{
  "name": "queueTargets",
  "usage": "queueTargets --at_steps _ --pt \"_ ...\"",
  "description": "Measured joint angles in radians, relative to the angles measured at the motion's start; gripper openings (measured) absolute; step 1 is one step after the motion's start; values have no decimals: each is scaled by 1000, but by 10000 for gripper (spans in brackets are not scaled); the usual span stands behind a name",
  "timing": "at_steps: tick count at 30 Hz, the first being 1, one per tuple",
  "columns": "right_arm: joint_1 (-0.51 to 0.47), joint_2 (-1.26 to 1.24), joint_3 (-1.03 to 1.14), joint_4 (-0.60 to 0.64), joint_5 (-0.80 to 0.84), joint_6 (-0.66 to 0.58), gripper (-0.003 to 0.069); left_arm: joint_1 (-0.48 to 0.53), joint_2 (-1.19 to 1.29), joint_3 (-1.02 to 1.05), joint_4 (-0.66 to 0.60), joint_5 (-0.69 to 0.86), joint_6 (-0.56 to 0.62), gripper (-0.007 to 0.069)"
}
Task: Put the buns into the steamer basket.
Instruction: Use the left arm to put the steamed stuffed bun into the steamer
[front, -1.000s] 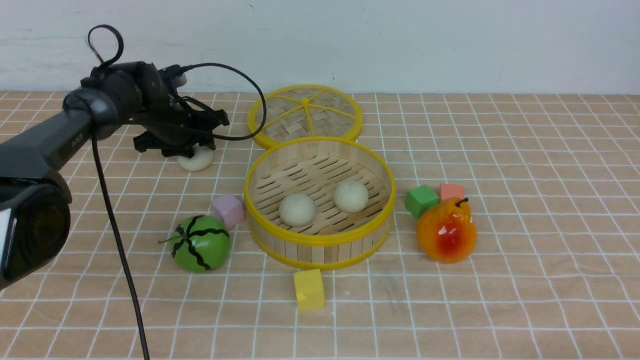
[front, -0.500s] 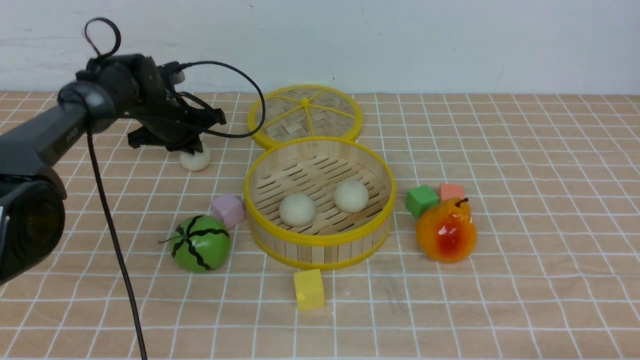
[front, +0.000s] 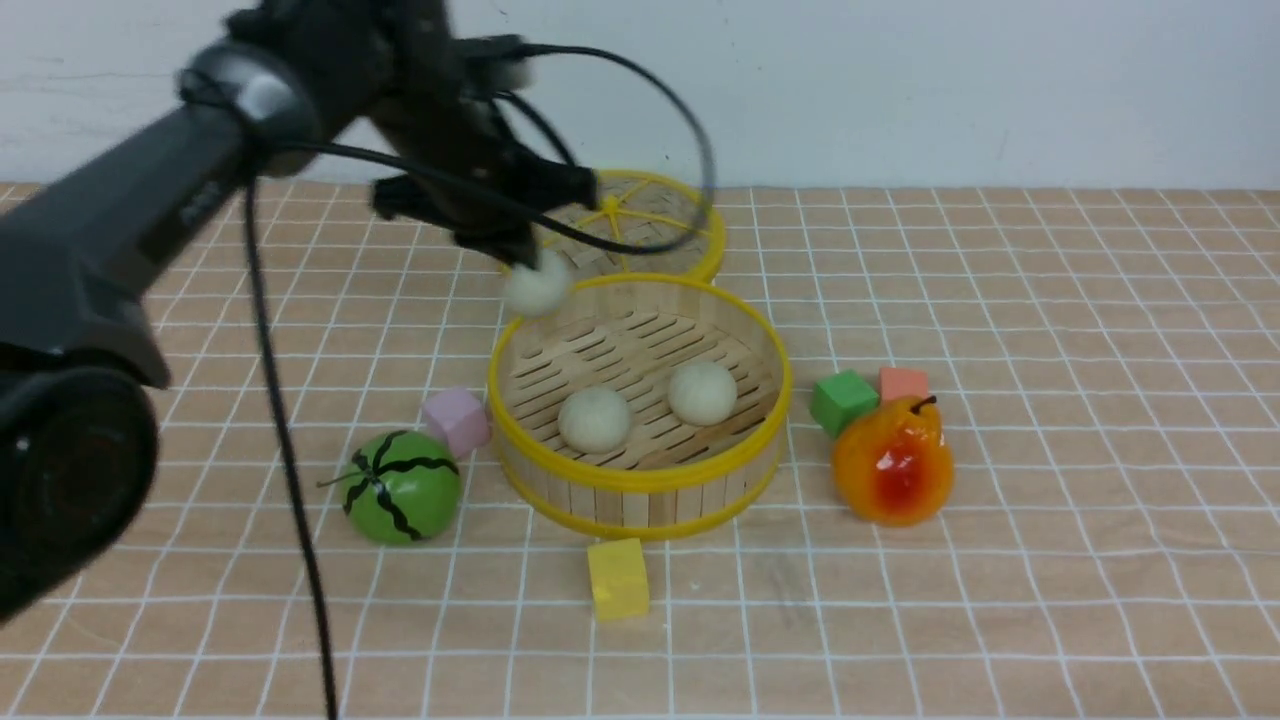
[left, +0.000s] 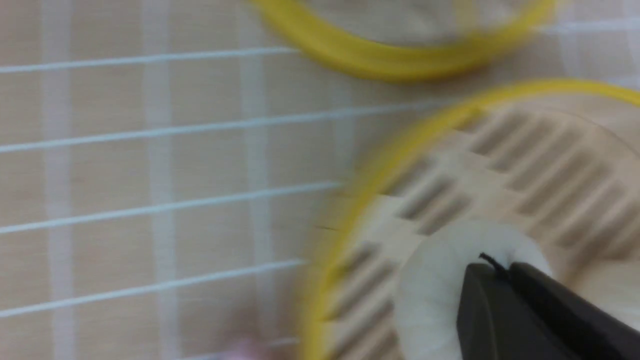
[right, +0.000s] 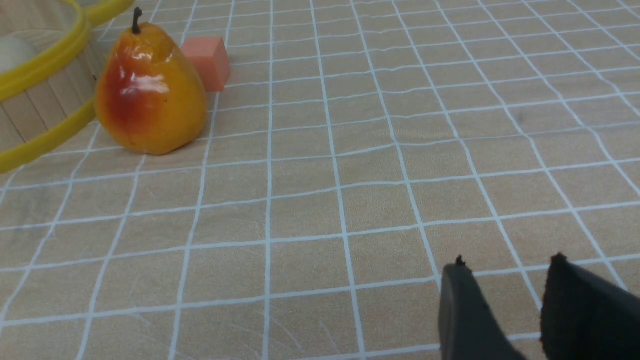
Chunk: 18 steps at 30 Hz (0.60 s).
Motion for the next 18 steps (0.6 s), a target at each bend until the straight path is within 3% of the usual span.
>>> queueTargets --at_steps 5,11,15,16,17,18 --pt "0 0 0 0 0 0 241 -64 63 0 18 -60 -25 -7" --pt "0 0 0 0 0 0 241 -68 138 1 63 -134 -68 50" --pt "0 0 0 0 0 0 241 -67 143 1 57 -144 -74 170" --pt "0 0 0 0 0 0 241 -67 134 1 49 -129 -75 250" --pt "0 0 0 0 0 0 241 -67 133 1 49 -129 -75 250" --pt "0 0 0 0 0 0 241 -67 120 1 42 -110 -75 316"
